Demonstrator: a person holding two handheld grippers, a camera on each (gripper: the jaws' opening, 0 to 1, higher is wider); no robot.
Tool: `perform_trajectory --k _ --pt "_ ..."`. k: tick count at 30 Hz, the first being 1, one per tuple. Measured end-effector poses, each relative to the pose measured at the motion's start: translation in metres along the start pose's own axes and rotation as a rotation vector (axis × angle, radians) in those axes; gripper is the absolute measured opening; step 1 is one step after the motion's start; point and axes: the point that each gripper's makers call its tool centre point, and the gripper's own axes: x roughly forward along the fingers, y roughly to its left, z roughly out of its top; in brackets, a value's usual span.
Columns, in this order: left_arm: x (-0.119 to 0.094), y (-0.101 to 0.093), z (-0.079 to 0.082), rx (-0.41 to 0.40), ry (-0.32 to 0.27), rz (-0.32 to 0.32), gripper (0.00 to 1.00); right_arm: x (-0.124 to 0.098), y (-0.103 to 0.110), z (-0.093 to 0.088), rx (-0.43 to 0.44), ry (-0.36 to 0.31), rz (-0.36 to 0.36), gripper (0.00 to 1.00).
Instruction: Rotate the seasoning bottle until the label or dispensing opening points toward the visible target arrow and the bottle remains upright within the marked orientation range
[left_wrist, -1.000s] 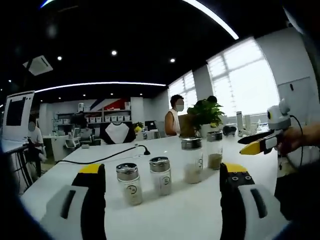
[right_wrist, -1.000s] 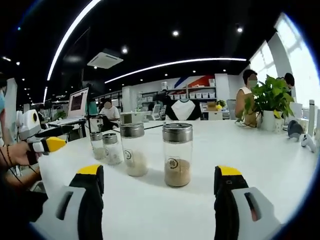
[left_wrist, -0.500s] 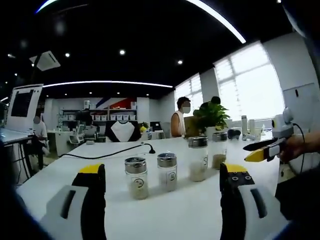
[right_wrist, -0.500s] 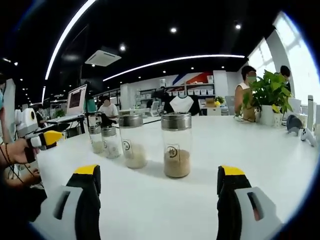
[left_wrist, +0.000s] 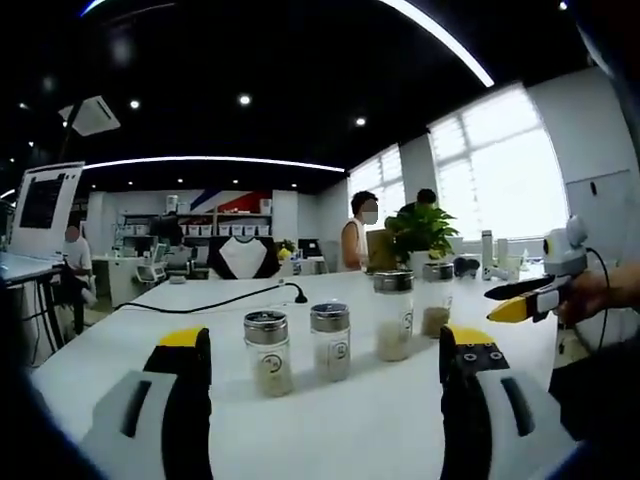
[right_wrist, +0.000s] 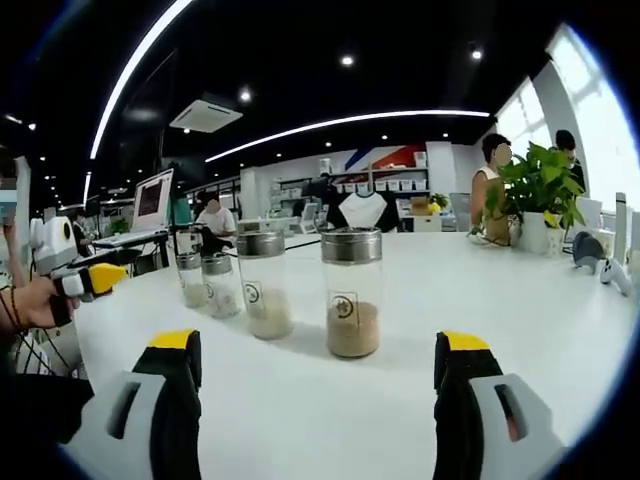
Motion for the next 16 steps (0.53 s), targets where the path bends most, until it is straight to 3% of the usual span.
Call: perform_trajectory --k 16 --pt "0.0021 0.0018 -0.0045 -0.014 0.015 -0.001 1.0 0.0021 0.0003 -0.0018 -0.001 0.008 0.001 0.99"
